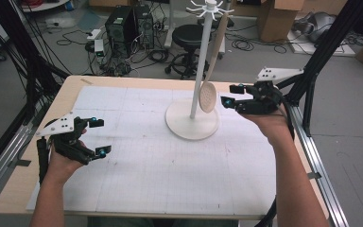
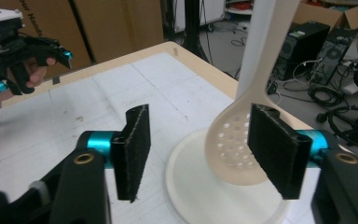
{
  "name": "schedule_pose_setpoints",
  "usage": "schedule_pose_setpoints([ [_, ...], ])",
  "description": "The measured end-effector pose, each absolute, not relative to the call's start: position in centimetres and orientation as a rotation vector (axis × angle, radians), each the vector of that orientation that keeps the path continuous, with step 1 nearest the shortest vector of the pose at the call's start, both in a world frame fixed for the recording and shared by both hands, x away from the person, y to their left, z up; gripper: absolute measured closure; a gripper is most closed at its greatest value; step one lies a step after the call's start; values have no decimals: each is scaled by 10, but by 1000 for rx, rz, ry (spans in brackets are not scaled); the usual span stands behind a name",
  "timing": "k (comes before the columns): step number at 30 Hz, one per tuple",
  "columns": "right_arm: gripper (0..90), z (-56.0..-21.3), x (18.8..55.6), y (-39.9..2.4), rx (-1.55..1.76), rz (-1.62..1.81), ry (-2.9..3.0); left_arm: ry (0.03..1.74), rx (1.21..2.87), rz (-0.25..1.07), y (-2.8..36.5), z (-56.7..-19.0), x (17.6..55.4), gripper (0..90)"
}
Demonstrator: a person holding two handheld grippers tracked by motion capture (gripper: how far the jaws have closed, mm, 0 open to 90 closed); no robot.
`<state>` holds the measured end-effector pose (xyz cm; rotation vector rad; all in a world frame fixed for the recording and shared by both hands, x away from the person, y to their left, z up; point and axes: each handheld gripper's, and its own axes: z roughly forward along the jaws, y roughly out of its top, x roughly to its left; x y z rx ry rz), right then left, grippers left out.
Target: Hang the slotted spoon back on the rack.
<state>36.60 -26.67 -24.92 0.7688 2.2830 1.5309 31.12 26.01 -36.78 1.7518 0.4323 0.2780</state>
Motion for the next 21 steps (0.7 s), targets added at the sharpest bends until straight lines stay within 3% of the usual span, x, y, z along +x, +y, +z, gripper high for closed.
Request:
schedule_pose_setpoints([
  [6, 349, -281, 349, -268, 785, 1572, 2265, 428, 1758, 268, 258, -369, 312, 16],
  [21, 289, -319, 326, -262, 777, 1577, 2258, 430, 1776, 244, 255, -374, 314, 17],
])
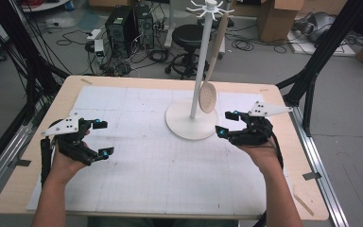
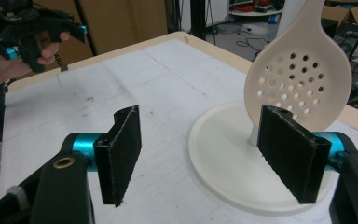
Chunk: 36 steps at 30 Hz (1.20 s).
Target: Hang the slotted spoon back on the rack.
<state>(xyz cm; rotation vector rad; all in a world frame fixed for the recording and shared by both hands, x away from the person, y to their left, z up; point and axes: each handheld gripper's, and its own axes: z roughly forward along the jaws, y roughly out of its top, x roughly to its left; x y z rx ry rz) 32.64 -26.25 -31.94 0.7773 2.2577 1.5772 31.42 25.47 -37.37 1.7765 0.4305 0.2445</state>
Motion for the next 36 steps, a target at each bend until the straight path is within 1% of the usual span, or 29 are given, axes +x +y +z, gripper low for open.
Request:
schedule_pose_setpoints([
  [4, 273, -329, 319, -264, 785, 1600, 2249, 435, 1775, 235, 255, -377, 316, 16],
  [6, 249, -337, 315, -266, 786, 1613, 2238, 442, 1775, 228, 254, -378, 316, 17],
  [17, 199, -369, 312, -261, 822, 1608, 2297, 455, 1787, 203, 251, -386, 320, 16],
  [23, 177, -378, 311, -261, 836, 1598, 2299, 461, 1790, 193, 251, -389, 321, 17],
  [31, 110, -386, 314, -257, 855, 1566, 2311, 467, 1809, 177, 246, -394, 324, 16],
  [36, 110, -389, 315, -254, 850, 1558, 2321, 462, 1815, 172, 246, -395, 325, 17],
])
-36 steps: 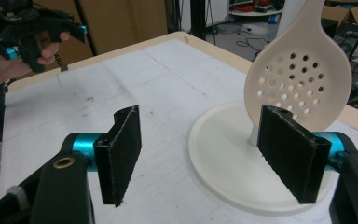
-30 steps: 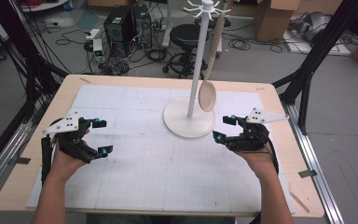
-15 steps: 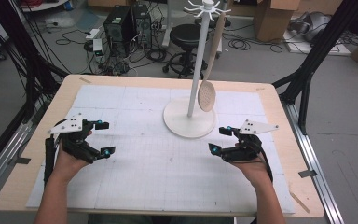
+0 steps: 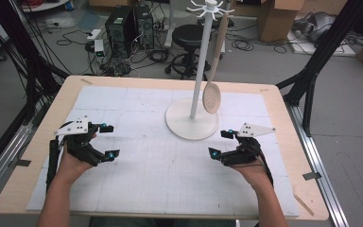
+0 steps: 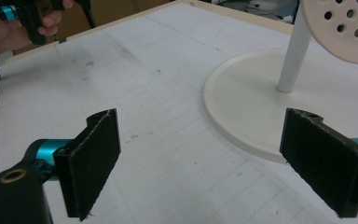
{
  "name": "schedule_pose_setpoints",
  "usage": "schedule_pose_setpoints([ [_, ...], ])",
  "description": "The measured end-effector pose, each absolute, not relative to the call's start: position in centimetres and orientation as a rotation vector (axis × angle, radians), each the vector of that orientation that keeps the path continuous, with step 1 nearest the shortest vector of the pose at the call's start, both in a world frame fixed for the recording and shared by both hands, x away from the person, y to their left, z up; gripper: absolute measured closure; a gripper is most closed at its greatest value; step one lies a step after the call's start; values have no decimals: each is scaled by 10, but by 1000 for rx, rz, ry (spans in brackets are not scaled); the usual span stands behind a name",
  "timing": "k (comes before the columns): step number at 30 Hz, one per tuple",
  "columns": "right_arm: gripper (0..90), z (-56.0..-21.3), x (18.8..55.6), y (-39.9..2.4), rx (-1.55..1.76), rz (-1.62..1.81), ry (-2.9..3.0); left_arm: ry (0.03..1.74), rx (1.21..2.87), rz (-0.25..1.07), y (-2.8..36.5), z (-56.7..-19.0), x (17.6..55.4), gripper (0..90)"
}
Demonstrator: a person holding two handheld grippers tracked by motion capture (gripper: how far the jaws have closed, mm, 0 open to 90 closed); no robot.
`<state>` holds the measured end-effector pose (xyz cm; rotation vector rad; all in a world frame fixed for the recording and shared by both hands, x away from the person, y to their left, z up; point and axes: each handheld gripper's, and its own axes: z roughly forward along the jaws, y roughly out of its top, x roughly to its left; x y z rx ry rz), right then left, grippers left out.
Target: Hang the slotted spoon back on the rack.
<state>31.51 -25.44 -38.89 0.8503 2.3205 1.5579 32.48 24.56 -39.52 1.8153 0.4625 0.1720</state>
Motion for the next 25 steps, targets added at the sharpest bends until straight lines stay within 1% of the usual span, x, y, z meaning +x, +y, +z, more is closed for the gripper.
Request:
schedule_pose_setpoints([
  [25, 110, -390, 315, -259, 887, 1581, 2298, 462, 1824, 162, 243, -397, 325, 17],
])
